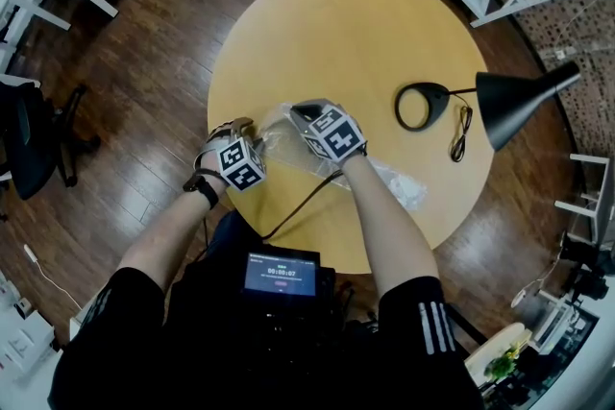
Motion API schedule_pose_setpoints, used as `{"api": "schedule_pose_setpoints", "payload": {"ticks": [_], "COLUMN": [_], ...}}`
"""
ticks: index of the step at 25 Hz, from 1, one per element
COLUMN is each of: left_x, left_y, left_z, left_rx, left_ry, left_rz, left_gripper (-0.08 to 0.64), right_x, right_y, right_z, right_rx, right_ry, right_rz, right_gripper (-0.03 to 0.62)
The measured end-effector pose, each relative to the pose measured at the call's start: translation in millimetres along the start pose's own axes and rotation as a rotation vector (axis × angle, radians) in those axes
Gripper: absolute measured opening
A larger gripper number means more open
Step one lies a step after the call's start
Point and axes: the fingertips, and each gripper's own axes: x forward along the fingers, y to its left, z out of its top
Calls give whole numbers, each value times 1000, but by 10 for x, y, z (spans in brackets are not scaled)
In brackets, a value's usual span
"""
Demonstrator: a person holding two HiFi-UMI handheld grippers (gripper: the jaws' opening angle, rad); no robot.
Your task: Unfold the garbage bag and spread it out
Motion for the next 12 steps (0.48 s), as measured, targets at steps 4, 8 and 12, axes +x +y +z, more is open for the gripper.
{"api": "schedule_pose_setpoints", "payload": {"ticks": [4,8,12], "left_x": [-92,-167,-209], "left_y": [-81,-156,-194], "left_z": [-119,-207,-285], "left_rx": [35,61,77], "left_ry": [8,13,19], "left_rz": [-4,-15,-18], "left_gripper": [213,213,213], "right_x": [-14,97,288], "right_y": [-236,-321,-309], "right_z": [54,9,-52], "right_rx": [5,-84,-215], "right_ry": [4,68,154], "right_rz": [-32,-44,-53], "right_gripper": [9,9,9]}}
